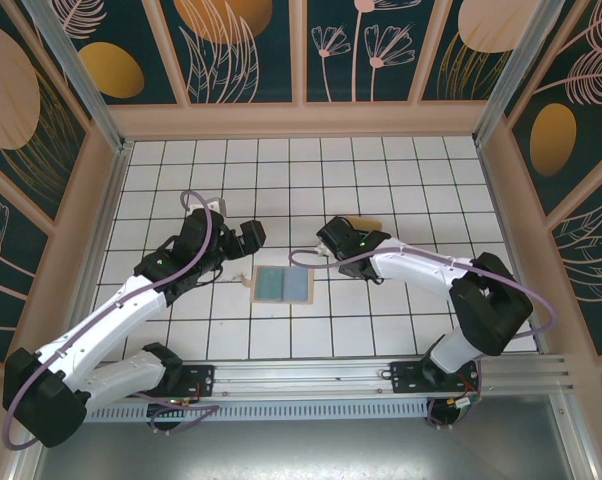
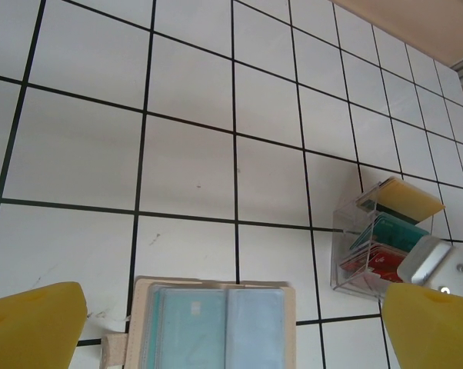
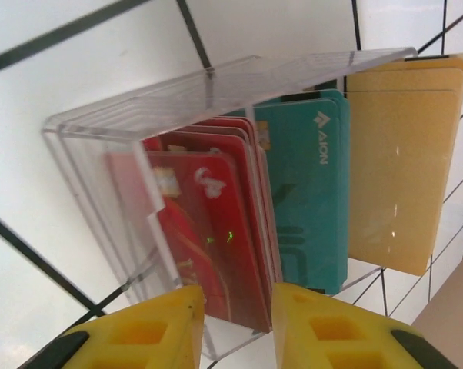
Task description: Take the credit cards out of the card holder
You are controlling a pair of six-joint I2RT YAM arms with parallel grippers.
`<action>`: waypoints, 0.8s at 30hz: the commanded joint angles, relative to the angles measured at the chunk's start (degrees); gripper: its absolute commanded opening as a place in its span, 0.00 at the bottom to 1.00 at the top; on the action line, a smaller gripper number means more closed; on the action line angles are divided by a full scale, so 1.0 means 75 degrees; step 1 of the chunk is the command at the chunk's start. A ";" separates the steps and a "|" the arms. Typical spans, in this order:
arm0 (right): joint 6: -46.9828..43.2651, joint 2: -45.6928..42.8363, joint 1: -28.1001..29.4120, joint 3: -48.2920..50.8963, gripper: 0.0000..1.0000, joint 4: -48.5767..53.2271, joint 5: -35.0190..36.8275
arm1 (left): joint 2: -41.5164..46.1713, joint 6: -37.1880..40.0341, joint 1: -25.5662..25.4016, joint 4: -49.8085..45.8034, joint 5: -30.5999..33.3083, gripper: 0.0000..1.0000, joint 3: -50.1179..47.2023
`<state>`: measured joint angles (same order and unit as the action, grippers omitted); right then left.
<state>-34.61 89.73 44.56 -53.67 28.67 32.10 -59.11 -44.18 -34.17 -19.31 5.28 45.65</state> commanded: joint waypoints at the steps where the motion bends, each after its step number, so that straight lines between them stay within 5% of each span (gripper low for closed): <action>1: 0.0456 0.0110 -0.0140 -0.0311 0.28 -0.0085 0.0449 | 0.0112 0.0087 0.0027 -0.0122 0.0171 0.99 -0.0063; 11: 0.2744 -0.0224 -0.0079 -0.1338 0.29 0.0671 -0.0050 | -0.0147 0.0263 0.0024 -0.0004 0.0015 0.98 -0.0062; 17: 0.5540 -0.0579 0.0270 -0.1672 0.32 0.0477 -0.1954 | -0.0579 0.0312 0.0043 0.0017 -0.0479 0.98 -0.0116; 24: 0.8401 -0.0801 0.0689 -0.0818 0.32 -0.0873 -0.3519 | -0.1007 0.0324 0.0033 0.0108 -0.1293 0.82 -0.0451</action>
<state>14.81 85.32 48.47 -63.02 27.11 13.17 -65.60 -42.39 -34.17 -19.51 -0.84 43.75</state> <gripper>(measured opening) 0.322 0.843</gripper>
